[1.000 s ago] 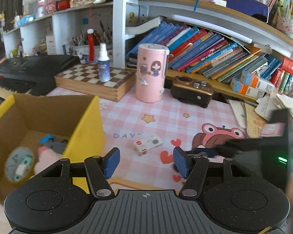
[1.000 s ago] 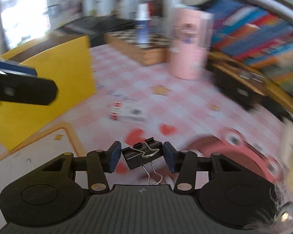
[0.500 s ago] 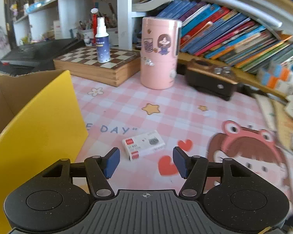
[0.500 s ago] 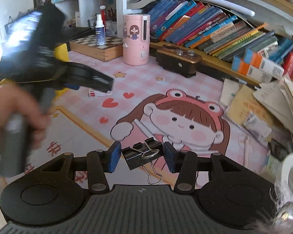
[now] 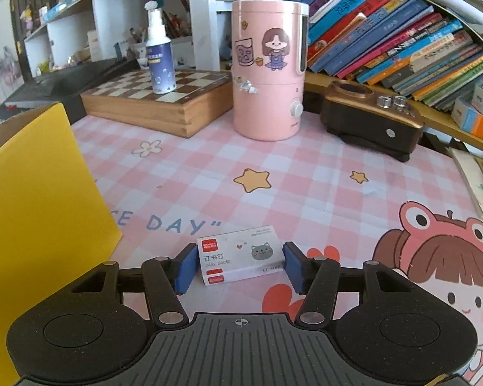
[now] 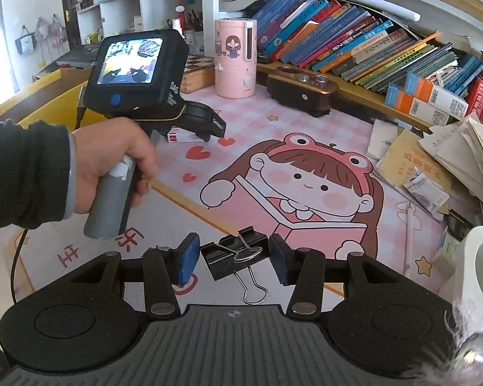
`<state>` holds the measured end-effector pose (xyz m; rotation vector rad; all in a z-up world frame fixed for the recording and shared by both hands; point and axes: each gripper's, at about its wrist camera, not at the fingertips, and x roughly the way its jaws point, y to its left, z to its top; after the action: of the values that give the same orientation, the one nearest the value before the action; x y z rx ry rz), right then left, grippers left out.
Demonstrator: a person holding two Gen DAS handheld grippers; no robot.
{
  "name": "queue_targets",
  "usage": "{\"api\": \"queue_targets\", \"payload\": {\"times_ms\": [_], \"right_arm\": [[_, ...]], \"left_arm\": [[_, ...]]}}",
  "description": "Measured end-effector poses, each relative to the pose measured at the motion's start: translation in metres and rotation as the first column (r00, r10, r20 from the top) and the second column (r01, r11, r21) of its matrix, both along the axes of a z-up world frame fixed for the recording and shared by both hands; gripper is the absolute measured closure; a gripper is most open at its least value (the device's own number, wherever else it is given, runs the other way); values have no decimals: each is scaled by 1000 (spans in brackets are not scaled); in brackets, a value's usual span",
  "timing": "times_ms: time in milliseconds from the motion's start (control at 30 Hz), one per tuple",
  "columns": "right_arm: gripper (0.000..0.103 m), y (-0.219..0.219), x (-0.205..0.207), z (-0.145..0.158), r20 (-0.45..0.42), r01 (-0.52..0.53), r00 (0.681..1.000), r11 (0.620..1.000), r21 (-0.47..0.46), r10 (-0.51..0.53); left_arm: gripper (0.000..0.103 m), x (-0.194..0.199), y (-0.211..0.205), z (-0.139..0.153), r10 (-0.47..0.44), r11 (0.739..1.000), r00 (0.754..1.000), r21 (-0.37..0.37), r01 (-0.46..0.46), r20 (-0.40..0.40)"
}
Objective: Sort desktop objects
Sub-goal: 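Grasp the black binder clip with the right gripper while the left gripper approaches the staple box, then grasp the white staple box with the left gripper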
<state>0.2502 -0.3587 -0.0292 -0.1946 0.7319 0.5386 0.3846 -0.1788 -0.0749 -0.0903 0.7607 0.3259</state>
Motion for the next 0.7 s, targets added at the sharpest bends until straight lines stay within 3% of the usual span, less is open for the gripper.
{"api": "queue_targets", "payload": {"times_ms": [333,700], "right_arm": [[59,0,-1,-5,6,45,999,999,-5,-45],[59,-1,-39,15,-1,151,988,987,50,-151]], "left_arm": [[48,-45,-7,32,-135,989,990,-57,137,40],[48,-148,-2,82,-275,950,953,-115,290,129]]}}
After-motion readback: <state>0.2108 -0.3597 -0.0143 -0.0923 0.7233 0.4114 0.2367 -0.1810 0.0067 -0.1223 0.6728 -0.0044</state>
